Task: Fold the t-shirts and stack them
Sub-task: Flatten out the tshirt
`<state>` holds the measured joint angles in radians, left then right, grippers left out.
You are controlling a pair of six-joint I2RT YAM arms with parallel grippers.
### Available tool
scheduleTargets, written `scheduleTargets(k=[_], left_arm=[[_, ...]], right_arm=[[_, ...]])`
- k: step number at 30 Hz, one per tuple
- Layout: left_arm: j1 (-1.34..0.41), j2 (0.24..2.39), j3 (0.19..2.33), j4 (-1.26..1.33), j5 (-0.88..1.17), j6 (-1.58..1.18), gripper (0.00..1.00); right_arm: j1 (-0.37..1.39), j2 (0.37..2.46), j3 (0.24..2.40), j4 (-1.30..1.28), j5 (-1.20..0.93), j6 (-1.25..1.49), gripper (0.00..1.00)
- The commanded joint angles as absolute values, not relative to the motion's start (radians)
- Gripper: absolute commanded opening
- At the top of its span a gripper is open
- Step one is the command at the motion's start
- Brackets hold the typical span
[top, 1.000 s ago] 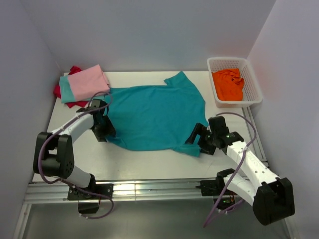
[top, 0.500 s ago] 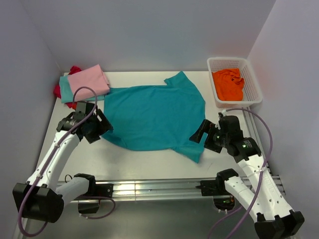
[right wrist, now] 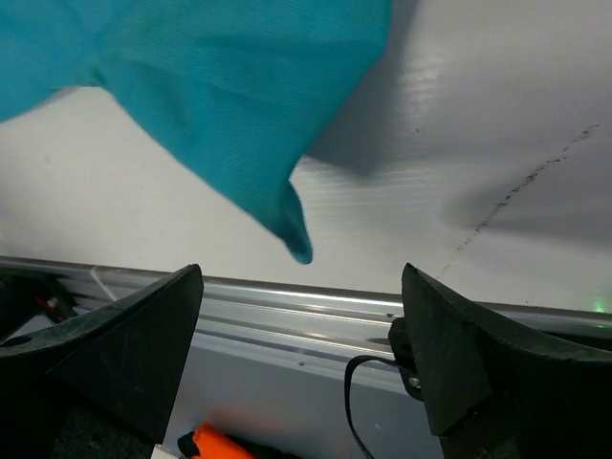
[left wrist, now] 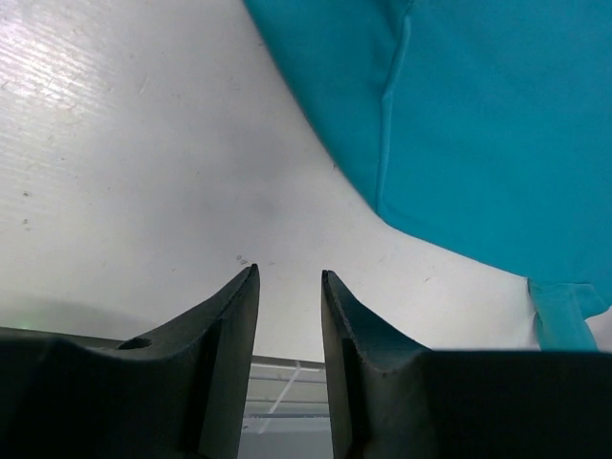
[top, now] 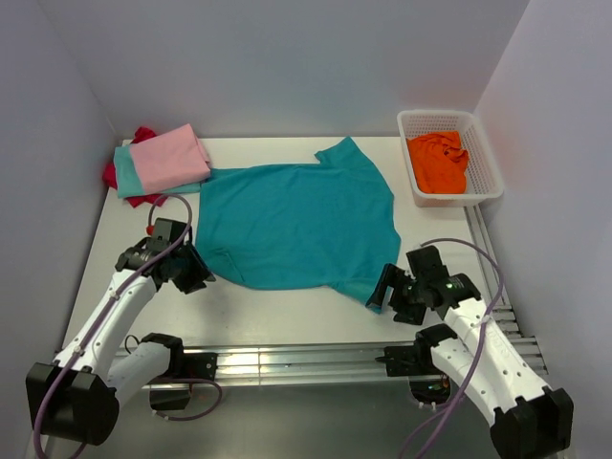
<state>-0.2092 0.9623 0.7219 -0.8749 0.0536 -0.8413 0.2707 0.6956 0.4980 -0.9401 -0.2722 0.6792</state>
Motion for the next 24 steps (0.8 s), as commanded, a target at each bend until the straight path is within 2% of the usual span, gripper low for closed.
scheduleTargets(k=[1, 12, 20, 24], left_arm=[[-0.215, 0.969, 0.730, -0.808, 0.083, -0.861, 0.37], [-0.224, 0.956, 0.726, -0.816, 0.074, -0.859, 0.34], [-0.224, 0.933, 0.719, -0.844, 0.063, -0.848, 0.34], [-0.224, 0.919, 0.715, -0.859, 0.052, -0.844, 0.34]], right_arm=[[0.296, 0.747, 0.453, -0.847, -0.245, 0.716, 0.91], [0.482, 0.922, 0.439, -0.632, -0.170, 0.830, 0.88], [0.494, 1.086, 0.494, -0.551, -0.101, 0.802, 0.87], [0.494, 1.146, 0.517, -0.526, -0.080, 0.796, 0.79]])
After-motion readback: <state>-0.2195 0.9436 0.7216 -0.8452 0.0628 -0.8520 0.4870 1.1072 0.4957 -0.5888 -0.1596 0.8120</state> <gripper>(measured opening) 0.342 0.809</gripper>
